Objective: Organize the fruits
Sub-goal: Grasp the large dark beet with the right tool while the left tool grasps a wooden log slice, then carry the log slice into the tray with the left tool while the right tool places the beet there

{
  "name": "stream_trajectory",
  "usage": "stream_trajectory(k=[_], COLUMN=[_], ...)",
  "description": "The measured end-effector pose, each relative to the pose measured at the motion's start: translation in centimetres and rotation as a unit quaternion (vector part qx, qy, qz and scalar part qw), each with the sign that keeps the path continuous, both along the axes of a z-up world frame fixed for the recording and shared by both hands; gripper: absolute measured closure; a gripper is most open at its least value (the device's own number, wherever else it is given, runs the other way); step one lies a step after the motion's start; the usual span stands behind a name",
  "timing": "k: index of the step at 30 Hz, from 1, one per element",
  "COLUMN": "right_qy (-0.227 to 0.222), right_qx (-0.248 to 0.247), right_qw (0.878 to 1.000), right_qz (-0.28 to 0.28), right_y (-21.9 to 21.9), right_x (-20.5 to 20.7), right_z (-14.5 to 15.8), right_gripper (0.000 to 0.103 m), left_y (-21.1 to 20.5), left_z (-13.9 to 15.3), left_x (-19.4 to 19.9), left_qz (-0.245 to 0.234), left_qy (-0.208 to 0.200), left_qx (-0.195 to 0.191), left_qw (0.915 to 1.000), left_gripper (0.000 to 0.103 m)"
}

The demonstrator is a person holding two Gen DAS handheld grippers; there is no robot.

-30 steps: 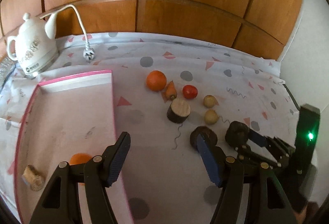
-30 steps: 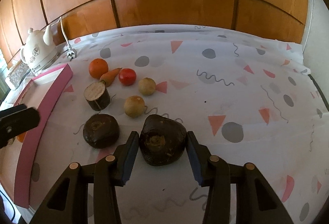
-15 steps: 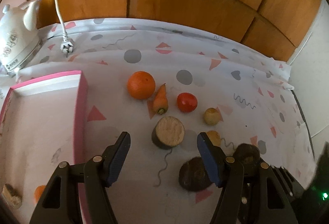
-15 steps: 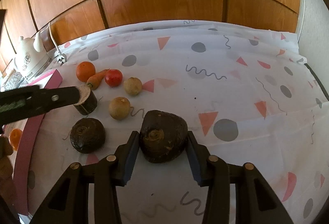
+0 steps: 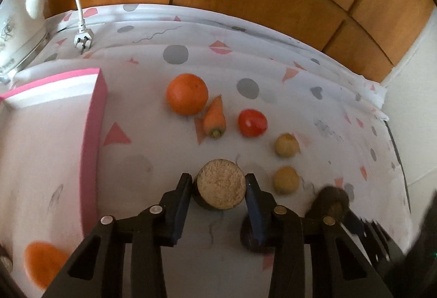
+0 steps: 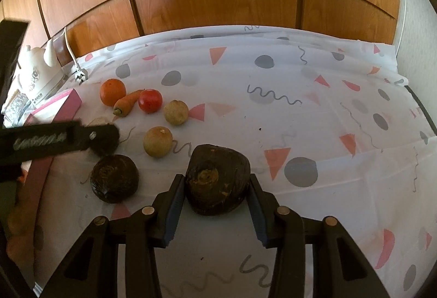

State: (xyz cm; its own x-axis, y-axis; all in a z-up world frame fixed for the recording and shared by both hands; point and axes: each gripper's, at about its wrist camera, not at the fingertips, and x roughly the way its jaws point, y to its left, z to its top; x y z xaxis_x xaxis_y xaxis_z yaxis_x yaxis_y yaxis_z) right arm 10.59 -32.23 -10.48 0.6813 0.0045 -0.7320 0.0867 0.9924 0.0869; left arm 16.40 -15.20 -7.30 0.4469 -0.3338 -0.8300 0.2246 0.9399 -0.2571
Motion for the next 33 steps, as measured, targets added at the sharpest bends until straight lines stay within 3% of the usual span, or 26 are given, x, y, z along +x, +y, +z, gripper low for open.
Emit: stream_trajectory(k=[9,13,18,28,33], right_qy=[0.006,0.003,0.001,0.0,0.0], right_qx=[0.0,0.006,0.011,-0.001,-0.007], right_qw=[1.0,1.0,1.0,1.0,1.0], right_qz=[0.0,0.001,0.001,0.001,0.001], right_y=[0.0,-0.2,-0.3,-0.1,0.1], right_x=[0.1,0.1,0.0,0.0,-0.1], right_z=[-0.1,-0.1,-0.1,-0.2,-0.2], right_gripper=[0.057,0.057,0.058,0.058,0.058], left_y=[1.3,1.2,-0.1,-1.1,-0.8], left_z=[1.8,1.1,-0.6,-1.7,-1.3], left_x=[-6.8,-9.3,-9.7,-10.4,-10.4], left_qz=[-0.04,-0.06,-0.071,-0.087,-0.095], left_qy=[-0.027,-0.034,-0.042,-0.102,-0.097], left_qx=[0.012,0.034,0.058,0.088,0.091], left_qw=[0.9988,0.9971,0.9949,0.9871,0.9866], left_gripper=[0.064,0.064,0.067,0.067,0.067])
